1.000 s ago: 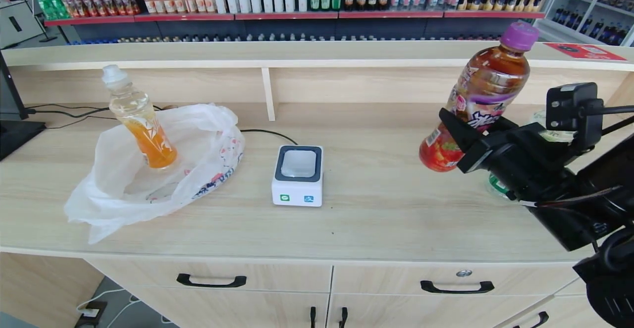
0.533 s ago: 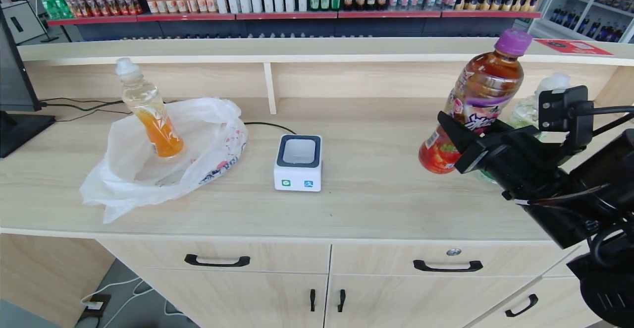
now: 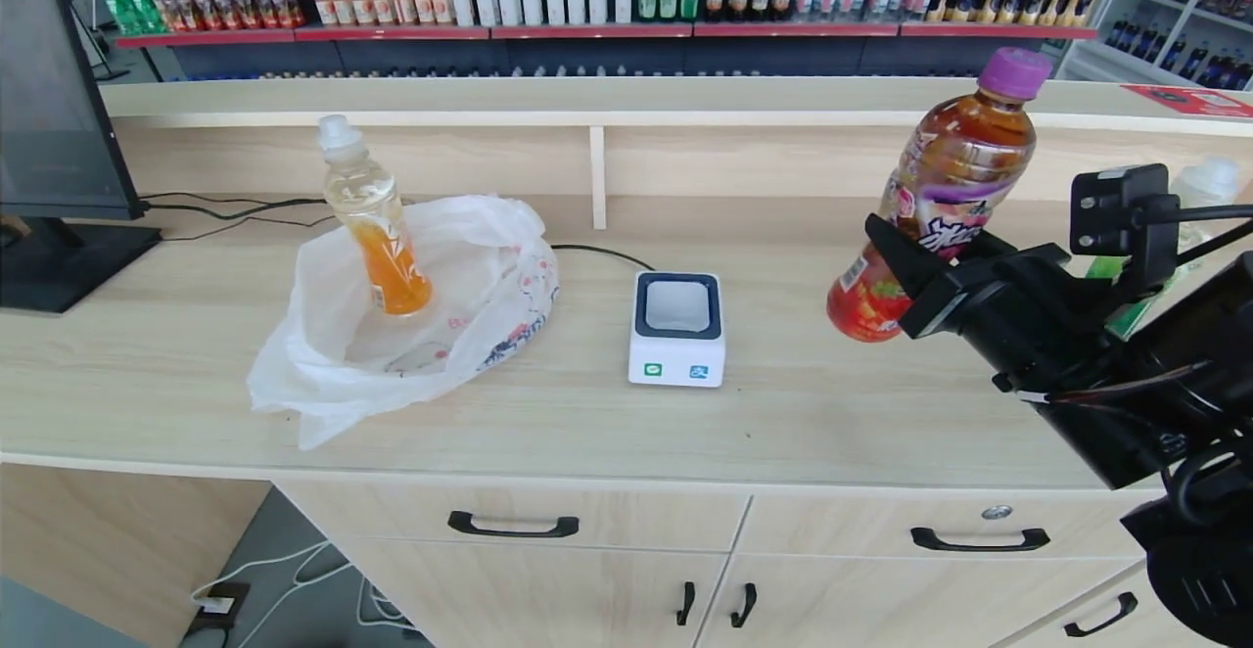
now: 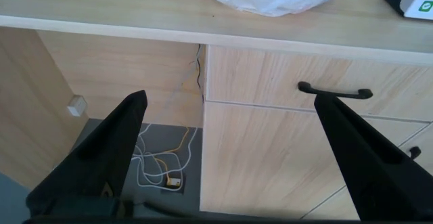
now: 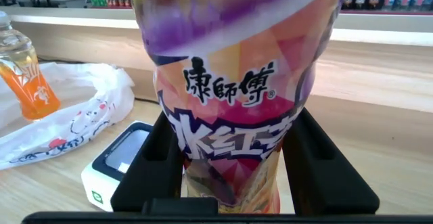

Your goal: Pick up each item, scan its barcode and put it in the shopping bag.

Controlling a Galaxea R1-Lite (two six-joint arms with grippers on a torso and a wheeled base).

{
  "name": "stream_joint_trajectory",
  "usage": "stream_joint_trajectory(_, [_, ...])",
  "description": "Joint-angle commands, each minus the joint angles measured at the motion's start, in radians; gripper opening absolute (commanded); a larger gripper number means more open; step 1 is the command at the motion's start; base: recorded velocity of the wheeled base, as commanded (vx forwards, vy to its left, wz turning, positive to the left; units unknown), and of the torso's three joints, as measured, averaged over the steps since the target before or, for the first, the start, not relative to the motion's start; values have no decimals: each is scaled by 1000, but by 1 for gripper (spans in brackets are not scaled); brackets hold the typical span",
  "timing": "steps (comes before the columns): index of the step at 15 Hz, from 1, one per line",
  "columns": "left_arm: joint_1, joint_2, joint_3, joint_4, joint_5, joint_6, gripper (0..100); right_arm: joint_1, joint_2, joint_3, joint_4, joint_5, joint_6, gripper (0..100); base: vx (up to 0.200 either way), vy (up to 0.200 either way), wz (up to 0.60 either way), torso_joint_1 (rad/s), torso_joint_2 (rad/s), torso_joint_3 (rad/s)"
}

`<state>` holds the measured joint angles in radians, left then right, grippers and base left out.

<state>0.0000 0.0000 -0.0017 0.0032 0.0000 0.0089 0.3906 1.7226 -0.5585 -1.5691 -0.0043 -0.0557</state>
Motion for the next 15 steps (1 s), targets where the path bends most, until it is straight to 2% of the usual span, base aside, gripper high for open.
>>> stream_joint_trajectory(1, [0,0,0,0,0,0,100,1,6,-4,-2,0,-1,0,0,200,0,7,2,-2])
stream_joint_trajectory(8, [0,0,2,0,0,0,100,1,3,14,-2,0,7,0,0,200,0,3,0,0])
stream_joint_trajectory(11, [0,0,0,0,0,0,100,-1,6,6,-2,1,2,0,0,0,0,0,0,0])
stream_joint_trajectory(15, [0,0,0,0,0,0,100,-12,2,46,-2,3,-81,0,0,0,0,0,0,0])
